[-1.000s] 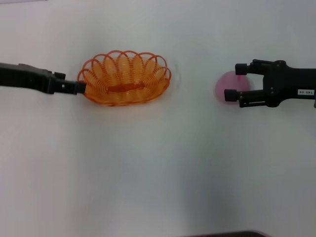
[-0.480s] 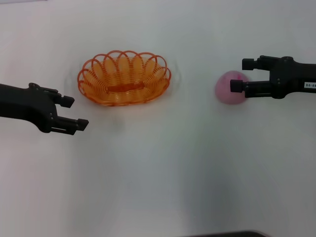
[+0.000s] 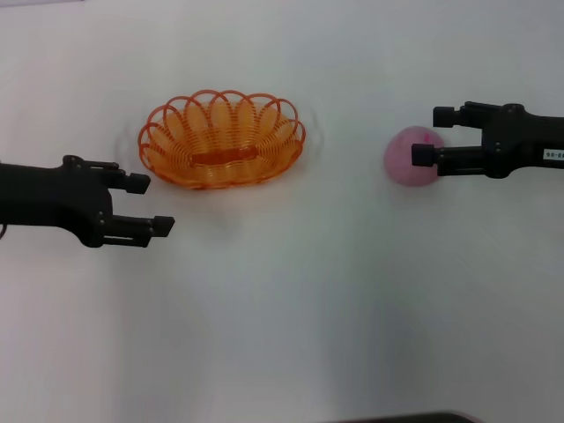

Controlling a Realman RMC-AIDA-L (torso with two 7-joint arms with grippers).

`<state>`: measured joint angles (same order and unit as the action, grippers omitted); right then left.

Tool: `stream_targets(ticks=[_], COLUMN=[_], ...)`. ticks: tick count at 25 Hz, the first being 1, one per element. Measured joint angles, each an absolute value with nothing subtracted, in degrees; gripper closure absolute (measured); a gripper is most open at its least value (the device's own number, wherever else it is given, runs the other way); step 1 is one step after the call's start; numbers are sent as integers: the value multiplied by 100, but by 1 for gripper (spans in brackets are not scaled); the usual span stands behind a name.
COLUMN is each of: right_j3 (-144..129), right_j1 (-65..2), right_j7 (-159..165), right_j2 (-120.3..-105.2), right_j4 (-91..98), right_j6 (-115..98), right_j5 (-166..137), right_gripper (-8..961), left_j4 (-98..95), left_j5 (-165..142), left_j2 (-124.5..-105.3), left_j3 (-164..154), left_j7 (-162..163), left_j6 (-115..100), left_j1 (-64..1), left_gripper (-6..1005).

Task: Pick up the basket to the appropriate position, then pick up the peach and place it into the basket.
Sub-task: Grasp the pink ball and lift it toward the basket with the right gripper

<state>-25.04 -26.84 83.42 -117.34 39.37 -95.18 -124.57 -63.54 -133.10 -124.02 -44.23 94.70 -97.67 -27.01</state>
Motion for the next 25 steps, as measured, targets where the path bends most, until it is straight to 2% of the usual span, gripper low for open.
stream_targets(ticks=[9, 25], right_j3=[-2347, -2214], right_j1=[-2680, -2671], right_j7=[8355, 8407], right_j2=[-11718, -11711], right_j4=[3937, 3859], right_j6=[-9511, -9504], right_j5=[-12436, -12436], right_gripper=[7, 7], left_j4=[-5176, -4220], left_j5=[-12695, -12482], left_j2=[-12384, -12371], left_j3=[-3595, -2182], left_j7=[8158, 6784], left_j6=[-9689, -9986], left_j1=[-2450, -1960], left_gripper=[258, 255])
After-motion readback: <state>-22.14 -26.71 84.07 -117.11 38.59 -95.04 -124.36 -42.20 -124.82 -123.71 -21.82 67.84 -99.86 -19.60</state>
